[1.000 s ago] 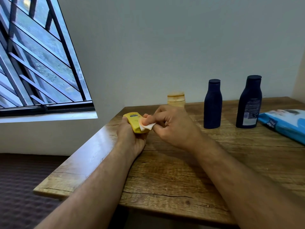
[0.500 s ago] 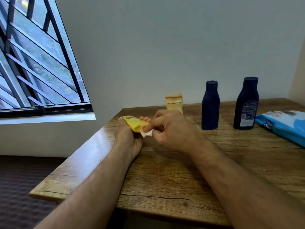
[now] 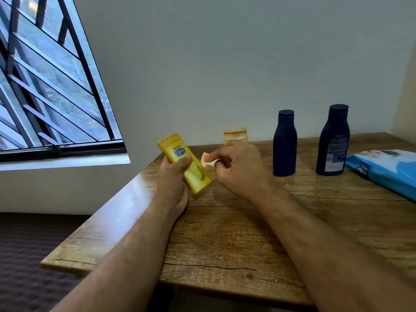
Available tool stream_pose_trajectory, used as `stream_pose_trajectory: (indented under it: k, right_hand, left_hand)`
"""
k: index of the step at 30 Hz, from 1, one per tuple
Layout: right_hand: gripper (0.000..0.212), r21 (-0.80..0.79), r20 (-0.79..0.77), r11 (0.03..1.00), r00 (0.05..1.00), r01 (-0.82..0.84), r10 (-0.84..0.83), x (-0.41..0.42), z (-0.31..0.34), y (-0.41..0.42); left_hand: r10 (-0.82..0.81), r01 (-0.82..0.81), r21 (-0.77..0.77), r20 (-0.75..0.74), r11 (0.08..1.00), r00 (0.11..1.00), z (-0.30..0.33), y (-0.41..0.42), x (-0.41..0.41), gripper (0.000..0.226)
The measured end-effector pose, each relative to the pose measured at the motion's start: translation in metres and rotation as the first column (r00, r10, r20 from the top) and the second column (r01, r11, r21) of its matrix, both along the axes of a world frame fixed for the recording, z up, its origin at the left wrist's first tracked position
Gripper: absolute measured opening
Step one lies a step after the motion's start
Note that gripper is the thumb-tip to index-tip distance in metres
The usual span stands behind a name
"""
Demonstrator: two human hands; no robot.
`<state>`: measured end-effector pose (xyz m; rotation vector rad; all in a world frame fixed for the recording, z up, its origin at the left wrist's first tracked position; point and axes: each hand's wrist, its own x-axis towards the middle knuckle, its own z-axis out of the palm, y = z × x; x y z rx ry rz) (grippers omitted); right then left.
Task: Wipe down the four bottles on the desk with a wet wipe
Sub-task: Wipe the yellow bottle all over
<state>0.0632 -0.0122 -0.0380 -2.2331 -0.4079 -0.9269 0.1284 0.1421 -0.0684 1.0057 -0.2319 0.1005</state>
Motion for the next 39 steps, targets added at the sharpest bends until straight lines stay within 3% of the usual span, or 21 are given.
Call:
stream_pose_trajectory:
  k: [4,7,13,18,26,39]
  right_hand:
    - [0.021,0.022,-0.052,0.999,0.998,0.048,-0.047,0.002,0.000,-0.003]
    - [0.021,0.012,-0.084,0.998,0.994,0.066,-0.064,0.002,0.000,-0.004]
    - [0.021,-0.014,-0.099,0.996,0.991,0.085,-0.086,0.001,0.000,-0.004]
    - [0.022,-0.012,-0.118,0.996,0.989,0.089,-0.090,0.003,0.000,-0.004]
    - [0.022,-0.014,-0.135,0.997,0.988,0.073,-0.074,0.005,-0.003,-0.004]
    - [0.022,-0.017,-0.154,0.998,0.986,0.068,-0.070,0.006,-0.004,-0.006]
  left_hand:
    - [0.166,-0.213,0.285,0.182,0.934,0.969,0.001,-0.005,-0.006,0.019]
    - [0.167,-0.232,0.366,0.201,0.901,0.965,-0.001,-0.006,-0.001,0.026]
    - [0.152,-0.202,0.420,0.150,0.885,0.977,-0.001,-0.001,0.018,0.027]
    - [0.118,-0.153,0.458,0.104,0.876,0.988,-0.001,0.000,0.030,0.042]
    - [0.101,-0.139,0.527,0.100,0.838,0.990,0.002,0.001,0.039,0.040]
    - [0.090,-0.132,0.637,0.099,0.759,0.991,0.003,0.002,0.041,0.063]
